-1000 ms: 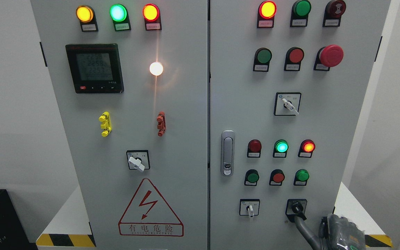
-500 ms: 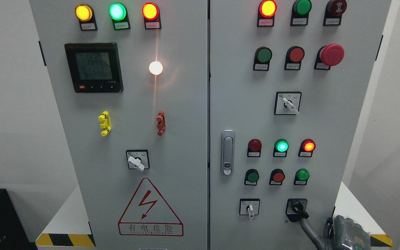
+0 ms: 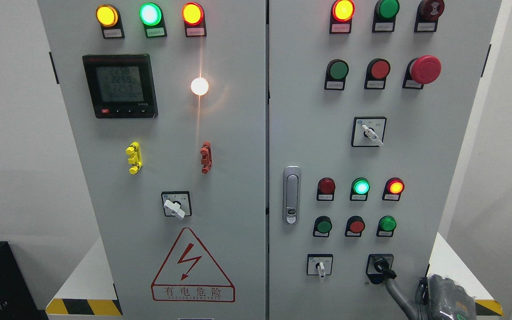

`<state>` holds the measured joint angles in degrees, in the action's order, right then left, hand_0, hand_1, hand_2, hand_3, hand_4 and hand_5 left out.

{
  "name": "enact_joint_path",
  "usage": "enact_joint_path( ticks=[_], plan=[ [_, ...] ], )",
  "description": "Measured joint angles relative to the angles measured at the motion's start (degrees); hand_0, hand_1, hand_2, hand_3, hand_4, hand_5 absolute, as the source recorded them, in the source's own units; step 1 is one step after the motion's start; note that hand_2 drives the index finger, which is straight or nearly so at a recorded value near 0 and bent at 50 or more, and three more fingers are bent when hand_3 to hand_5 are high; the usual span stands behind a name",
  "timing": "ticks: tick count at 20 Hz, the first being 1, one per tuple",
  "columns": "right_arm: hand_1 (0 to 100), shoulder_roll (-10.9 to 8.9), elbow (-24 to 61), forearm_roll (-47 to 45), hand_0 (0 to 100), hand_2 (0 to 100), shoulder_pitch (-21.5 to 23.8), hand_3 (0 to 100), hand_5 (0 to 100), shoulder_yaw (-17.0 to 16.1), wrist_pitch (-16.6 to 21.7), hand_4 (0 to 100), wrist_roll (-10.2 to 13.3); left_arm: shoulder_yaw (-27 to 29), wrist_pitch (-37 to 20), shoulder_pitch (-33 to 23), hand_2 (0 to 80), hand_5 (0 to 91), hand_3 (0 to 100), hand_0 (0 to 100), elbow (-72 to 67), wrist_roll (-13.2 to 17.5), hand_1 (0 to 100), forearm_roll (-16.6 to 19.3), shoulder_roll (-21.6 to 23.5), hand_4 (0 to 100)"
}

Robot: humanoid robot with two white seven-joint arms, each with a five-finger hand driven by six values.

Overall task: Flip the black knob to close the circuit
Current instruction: 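Hold the right hand on the turned knob while indicator lights come on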

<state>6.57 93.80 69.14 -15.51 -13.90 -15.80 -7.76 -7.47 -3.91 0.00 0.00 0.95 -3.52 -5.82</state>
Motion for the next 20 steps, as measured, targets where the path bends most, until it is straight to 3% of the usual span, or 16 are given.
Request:
enact_joint_path(
  ticks=[20],
  plan=[
    [0, 0.29, 0.7, -0.5, 0, 89, 0.7, 100, 100, 0.6, -0.2, 93, 0.0, 0.0, 0.0, 0.0, 0.0, 0.0, 0, 12, 0.0, 0.0, 56, 0.0, 0.0, 0]
  ],
)
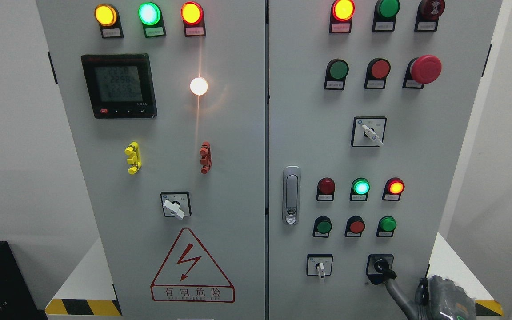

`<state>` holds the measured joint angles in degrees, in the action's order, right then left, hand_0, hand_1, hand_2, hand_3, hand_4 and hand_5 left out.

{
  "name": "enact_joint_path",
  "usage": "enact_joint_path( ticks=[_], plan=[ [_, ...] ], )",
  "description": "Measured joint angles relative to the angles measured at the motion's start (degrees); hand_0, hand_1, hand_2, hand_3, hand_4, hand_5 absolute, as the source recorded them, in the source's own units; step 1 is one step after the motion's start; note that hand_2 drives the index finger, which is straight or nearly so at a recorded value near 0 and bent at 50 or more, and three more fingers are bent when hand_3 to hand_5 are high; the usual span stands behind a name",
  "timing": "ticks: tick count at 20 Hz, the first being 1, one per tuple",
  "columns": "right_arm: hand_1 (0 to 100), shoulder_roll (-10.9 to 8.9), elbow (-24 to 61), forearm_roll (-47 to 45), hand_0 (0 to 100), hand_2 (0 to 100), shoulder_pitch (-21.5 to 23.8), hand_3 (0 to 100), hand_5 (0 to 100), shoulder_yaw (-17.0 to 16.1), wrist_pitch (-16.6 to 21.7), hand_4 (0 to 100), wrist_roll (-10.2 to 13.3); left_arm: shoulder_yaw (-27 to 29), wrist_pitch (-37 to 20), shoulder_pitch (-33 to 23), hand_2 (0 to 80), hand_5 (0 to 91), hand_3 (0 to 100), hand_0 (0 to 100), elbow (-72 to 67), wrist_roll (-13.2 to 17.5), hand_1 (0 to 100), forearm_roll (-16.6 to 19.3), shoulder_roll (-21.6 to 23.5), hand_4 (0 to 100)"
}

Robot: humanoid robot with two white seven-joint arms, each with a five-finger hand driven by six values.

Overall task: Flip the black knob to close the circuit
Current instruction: 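Hold the right hand on the turned knob while indicator lights come on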

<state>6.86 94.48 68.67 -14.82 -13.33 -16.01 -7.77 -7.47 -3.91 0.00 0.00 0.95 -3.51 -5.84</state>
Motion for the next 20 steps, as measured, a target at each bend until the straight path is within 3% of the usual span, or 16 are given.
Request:
enact_joint_path(
  ticks=[20],
  plan=[
    [0, 0.06, 0.3, 0.2, 0, 89, 0.8, 100, 100, 3.3, -0.1, 93, 1.1, 0.0, 0.0, 0.0, 0.0, 0.0, 0, 12, 0.0, 0.0, 56, 0.0, 0.0, 0]
  ],
)
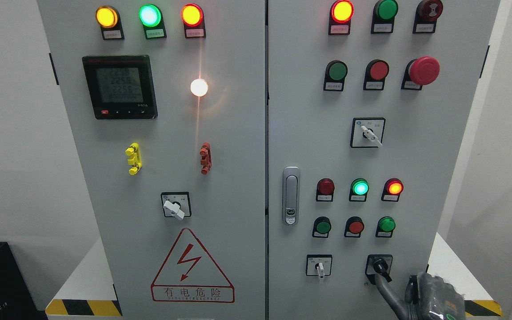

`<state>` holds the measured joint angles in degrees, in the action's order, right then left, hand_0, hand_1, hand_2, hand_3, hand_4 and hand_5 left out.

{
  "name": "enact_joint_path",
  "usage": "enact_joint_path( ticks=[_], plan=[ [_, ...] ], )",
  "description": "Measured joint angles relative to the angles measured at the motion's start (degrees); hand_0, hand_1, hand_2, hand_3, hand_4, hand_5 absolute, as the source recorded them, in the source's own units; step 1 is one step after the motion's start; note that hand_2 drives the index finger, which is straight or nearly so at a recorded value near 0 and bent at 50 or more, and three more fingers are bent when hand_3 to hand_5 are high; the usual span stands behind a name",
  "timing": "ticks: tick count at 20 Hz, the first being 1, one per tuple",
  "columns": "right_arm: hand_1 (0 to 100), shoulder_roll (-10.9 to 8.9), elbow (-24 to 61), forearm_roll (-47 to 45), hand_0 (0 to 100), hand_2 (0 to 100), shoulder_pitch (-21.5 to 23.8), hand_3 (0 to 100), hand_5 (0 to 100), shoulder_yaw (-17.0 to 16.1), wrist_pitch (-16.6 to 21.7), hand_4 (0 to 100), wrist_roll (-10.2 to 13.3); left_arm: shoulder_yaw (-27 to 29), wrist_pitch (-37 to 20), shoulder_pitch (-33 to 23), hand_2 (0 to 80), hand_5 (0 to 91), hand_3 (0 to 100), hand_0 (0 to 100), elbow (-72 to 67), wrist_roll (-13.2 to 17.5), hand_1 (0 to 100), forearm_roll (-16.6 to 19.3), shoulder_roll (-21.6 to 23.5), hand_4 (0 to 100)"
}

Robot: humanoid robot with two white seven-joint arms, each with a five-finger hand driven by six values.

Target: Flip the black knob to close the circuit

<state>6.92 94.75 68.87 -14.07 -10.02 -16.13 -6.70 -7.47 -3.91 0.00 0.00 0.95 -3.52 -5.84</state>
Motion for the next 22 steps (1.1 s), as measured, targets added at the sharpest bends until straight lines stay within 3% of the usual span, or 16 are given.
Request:
enact_joint_path(
  ticks=[15, 22],
  plan=[
    [0, -0.26, 3.7, -1.4, 0, 87, 3.6, 100, 100, 2.1, 0.1, 93, 0.2, 0.0, 0.0, 0.0, 0.0, 0.0, 0, 12, 0.0, 0.0, 56, 0.0, 0.0, 0],
    [0, -0.34, 7.8, -9.0, 0, 80, 7.1, 97, 97, 2.0, 1.2, 88, 5.0, 0.0, 0.0, 0.0, 0.0, 0.0, 0, 12, 0.0, 0.0, 56, 0.0, 0.0, 0]
  ],
)
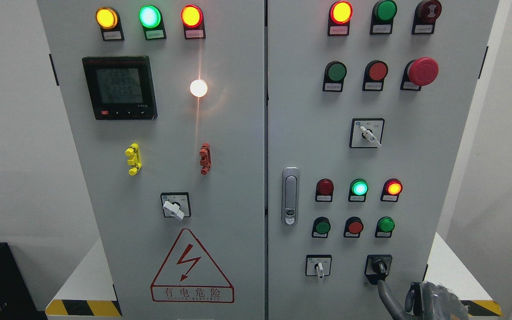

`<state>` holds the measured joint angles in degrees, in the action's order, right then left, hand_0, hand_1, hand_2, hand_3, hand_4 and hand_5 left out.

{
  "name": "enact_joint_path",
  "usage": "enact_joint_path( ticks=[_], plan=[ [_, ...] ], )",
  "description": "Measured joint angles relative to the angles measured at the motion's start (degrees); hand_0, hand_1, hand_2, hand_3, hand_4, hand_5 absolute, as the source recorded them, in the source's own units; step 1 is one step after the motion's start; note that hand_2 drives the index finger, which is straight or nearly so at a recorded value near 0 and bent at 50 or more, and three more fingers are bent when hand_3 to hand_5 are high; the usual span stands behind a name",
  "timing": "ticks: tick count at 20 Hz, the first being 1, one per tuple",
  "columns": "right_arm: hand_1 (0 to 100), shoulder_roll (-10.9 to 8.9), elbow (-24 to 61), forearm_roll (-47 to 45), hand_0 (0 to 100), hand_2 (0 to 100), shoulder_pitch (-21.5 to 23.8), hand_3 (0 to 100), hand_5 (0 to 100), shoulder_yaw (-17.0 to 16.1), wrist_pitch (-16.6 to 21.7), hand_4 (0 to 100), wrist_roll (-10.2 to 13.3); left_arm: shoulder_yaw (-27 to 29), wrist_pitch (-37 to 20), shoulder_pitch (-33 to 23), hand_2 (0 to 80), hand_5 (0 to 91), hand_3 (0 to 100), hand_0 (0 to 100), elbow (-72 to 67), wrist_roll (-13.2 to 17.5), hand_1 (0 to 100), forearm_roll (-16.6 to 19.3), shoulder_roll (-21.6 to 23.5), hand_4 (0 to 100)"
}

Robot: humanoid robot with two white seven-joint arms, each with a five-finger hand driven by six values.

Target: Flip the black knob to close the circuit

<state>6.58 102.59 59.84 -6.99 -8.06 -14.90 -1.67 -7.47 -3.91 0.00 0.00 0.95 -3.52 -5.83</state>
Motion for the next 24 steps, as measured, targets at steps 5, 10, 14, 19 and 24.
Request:
enact_joint_path(
  ticks=[5, 10, 14, 19, 24],
  plan=[
    [1, 0.01, 2.9, -12.6, 0, 65, 3.1, 92, 82, 2.6, 4.0, 83, 2.7, 0.0, 0.0, 0.0, 0.0, 0.0, 0, 12, 0.0, 0.0, 56, 0.0, 0.0, 0],
    [1, 0.13, 6.2, -27.3, 0, 50, 7.0, 81, 71, 4.6, 5.1, 76, 3.3, 0.0, 0.0, 0.0, 0.0, 0.0, 0, 12, 0.0, 0.0, 56, 0.0, 0.0, 0],
    [0, 0.28, 8.3, -37.3, 0, 38, 10.1, 64, 63, 5.7, 5.4, 62, 3.5, 0.0, 0.0, 0.0, 0.0, 0.0, 0, 12, 0.0, 0.0, 56, 0.0, 0.0, 0],
    [0, 0.37, 10.5, -49.7, 0, 28, 13.3, 46, 39, 6.3, 5.6, 42, 3.7, 0.0, 0.0, 0.0, 0.0, 0.0, 0, 12, 0.0, 0.0, 56, 0.0, 0.0, 0],
    [0, 0.38, 12.0, -59.7, 0, 13, 16.3, 25, 13, 5.6, 7.3, 21, 1.6, 0.0, 0.0, 0.0, 0.0, 0.0, 0, 12, 0.0, 0.0, 56, 0.0, 0.0, 0]
  ],
)
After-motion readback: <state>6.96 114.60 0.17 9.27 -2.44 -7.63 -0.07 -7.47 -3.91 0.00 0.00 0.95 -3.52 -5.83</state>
